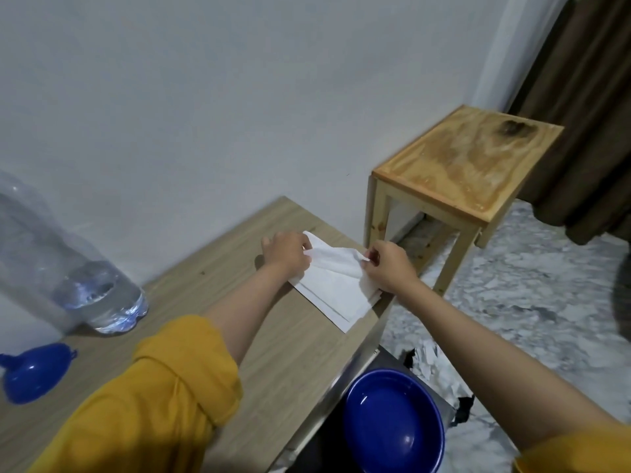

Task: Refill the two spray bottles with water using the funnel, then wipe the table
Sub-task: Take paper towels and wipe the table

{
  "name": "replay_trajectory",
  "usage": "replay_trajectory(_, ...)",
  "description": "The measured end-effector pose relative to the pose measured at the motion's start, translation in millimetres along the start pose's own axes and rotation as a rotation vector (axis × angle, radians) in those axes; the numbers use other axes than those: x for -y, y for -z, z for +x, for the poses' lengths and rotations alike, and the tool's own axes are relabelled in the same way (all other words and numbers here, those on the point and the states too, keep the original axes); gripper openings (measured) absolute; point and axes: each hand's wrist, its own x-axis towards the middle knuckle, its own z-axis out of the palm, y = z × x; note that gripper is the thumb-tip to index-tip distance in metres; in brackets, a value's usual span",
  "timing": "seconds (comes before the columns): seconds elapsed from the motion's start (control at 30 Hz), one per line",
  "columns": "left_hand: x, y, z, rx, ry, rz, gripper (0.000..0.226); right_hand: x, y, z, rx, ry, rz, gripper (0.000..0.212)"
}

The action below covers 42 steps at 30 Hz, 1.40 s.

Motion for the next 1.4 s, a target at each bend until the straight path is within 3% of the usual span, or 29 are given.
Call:
replay_trajectory(0.17, 7.4, 11.9, -4.2, -0.085, 0.009, 0.061, 0.014, 6.6, 13.9, -10.2, -0.086, 0.024, 0.112, 0.018)
replay_trajectory(0.37, 10.8, 56.5, -17.3, -0.228, 0.008, -0.03, 0.011, 35.9, 42.1, -30.3, -0.173, 0.085, 0.245, 0.018)
replay_trajectory(0.7, -19.2, 154.0, -56.7, -0.428, -0.091, -0.185, 0.013, 96.3, 112.8, -62.3, -0.394, 0.163, 0.267, 0.012)
replay_trajectory(1.4, -50.9, 239.9, -118.7, -0.584, -0.098, -0.203, 0.014, 139.4, 191.1, -104.6, -0.38, 0.289, 0.318, 0.014)
